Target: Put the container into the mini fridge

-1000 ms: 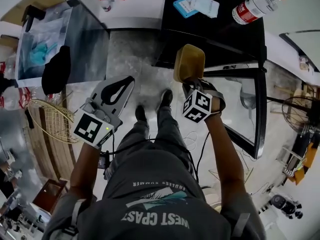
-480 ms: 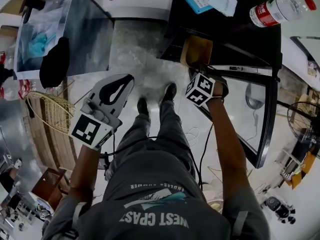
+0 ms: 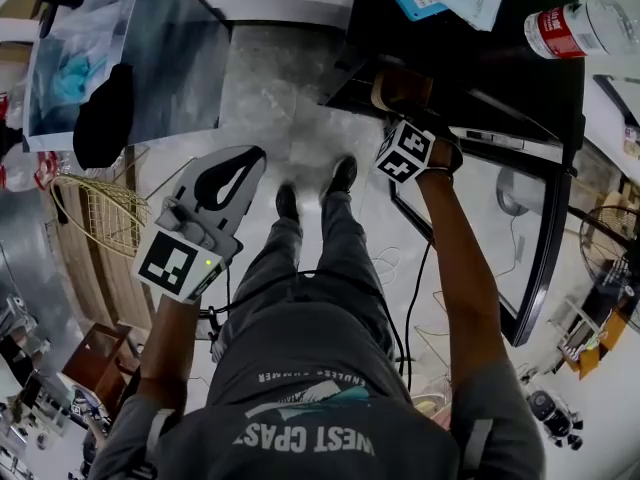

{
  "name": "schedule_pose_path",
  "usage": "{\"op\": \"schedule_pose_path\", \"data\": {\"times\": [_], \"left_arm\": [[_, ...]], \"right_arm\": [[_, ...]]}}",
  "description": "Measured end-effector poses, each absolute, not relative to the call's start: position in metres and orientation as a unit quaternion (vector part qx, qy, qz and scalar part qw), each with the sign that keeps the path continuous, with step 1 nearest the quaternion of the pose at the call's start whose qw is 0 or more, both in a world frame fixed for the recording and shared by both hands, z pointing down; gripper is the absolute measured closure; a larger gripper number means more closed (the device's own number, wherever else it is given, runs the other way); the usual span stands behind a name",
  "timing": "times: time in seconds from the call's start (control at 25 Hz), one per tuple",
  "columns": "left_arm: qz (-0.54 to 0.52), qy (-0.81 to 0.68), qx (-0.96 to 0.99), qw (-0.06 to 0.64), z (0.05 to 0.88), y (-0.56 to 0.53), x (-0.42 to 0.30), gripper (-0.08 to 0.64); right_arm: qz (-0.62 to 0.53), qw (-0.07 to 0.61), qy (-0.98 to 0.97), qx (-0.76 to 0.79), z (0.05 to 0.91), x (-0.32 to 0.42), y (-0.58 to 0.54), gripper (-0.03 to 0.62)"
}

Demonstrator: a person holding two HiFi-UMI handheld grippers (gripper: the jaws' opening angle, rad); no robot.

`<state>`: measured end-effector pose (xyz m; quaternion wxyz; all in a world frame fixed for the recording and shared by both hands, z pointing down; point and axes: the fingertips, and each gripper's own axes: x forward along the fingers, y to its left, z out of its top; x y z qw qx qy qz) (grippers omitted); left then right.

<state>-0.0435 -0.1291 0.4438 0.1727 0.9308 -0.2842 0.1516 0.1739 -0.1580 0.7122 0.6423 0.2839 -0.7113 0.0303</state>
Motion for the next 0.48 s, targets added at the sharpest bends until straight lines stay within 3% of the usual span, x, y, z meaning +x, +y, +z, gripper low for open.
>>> {"op": "schedule_pose_path", "data": {"times": [0.48], "left_arm": [[0.165,-0.292,0.922,0.191,0.464,-0.127,-0.042,0.534]], "right_arm": [[-0.001,0.656,-0.693,0.300,0.738,0.201,-0.188,0.531]]}}
